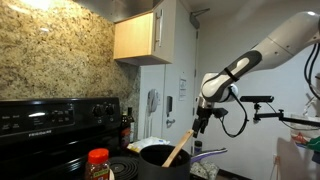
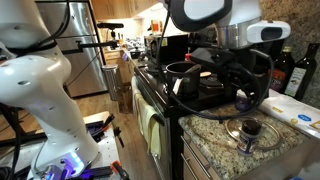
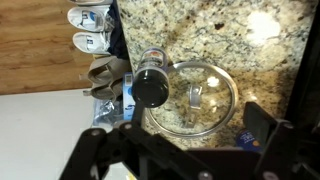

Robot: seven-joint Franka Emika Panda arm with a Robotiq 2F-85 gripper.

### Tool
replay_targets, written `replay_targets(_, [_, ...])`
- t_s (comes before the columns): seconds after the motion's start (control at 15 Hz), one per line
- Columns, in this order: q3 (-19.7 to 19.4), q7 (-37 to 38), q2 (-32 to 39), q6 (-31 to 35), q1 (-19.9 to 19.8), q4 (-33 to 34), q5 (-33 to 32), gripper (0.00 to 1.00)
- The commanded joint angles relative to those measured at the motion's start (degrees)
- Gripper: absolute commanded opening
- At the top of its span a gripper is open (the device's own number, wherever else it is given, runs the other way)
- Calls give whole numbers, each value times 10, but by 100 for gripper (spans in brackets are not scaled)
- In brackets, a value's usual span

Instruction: Move the small bottle to the left side of the stove

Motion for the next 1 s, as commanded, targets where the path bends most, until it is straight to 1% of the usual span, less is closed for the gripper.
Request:
replay_targets(0.0, [18,-3,88,-8,-32,77,35,100])
replay_targets(0.2, [34,-12,135,-26,-57,124,62,100])
replay_targets(0.47, [62,-24,183,-56,-93,169,106,100])
replay_targets(0.67, [75,-26,202,-80,-119,188,131,100])
replay_targets(0.93, [69,-12,198,-90,-139,183,122,100])
